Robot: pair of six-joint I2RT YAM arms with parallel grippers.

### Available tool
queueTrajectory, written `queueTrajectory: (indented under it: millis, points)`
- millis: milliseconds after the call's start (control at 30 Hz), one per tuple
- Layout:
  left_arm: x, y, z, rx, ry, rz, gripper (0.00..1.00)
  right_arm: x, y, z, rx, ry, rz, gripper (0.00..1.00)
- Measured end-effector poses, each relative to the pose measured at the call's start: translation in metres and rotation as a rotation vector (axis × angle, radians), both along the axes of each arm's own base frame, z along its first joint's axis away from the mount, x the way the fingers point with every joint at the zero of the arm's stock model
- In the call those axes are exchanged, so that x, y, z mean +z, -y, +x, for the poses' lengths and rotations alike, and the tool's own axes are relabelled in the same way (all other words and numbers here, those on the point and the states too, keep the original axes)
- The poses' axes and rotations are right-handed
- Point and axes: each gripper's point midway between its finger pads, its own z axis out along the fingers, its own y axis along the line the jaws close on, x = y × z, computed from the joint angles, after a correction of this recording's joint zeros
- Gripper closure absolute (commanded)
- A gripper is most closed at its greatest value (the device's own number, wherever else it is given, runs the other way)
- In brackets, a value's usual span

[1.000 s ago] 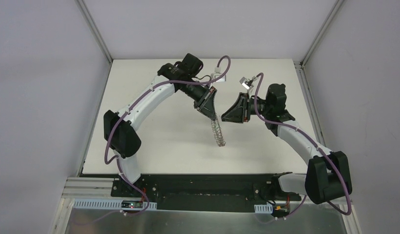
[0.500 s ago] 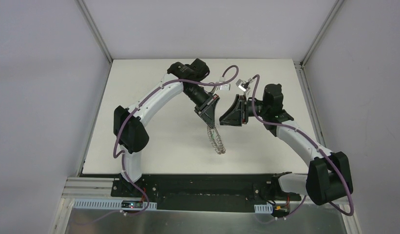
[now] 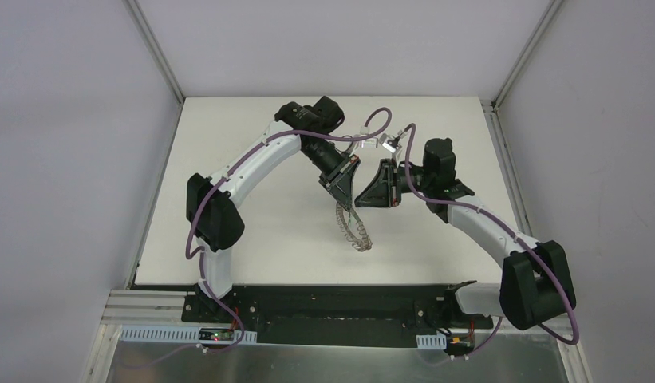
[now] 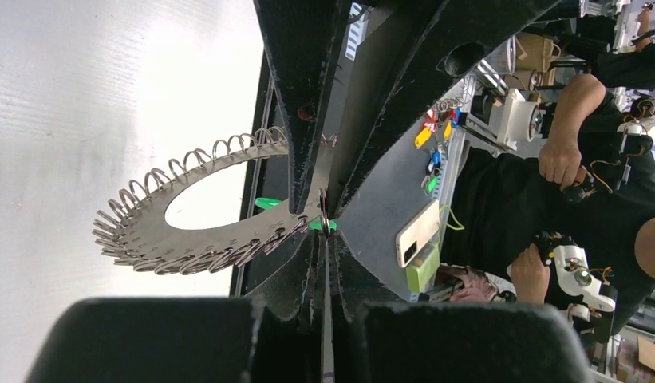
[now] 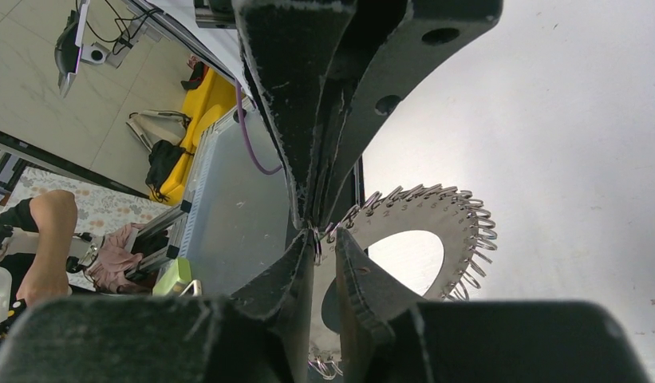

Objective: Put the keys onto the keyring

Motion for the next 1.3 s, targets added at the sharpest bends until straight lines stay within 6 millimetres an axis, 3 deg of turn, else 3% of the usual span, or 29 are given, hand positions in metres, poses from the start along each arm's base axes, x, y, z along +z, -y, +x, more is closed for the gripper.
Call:
queueTrajectory:
  millis: [233,400,500,667,867,1300]
  points:
    - [-0.003,0.000,0.003,0.005,0.015,0.012,1.00,-0.003,-0.003,-0.002,0.012,-0.011,-0.004,0.86]
    - [-0.004,-0.001,0.004,0.008,0.019,0.016,1.00,-0.004,-0.004,-0.002,0.014,-0.019,-0.005,0.99]
    - [-0.004,-0.001,0.004,0.008,0.020,0.017,1.00,-0.004,-0.004,-0.002,0.015,-0.022,-0.006,1.00]
    - [-0.005,0.000,0.006,0.000,0.037,0.003,0.78,-0.003,-0.002,0.001,0.003,-0.023,-0.004,1.00]
    - [-0.008,-0.003,0.017,0.030,0.071,-0.076,0.67,0.009,0.004,0.013,-0.046,-0.019,0.020,1.00]
    - [0.005,0.003,0.028,0.052,0.132,-0.185,0.67,0.020,0.007,0.018,-0.068,-0.017,0.044,1.00]
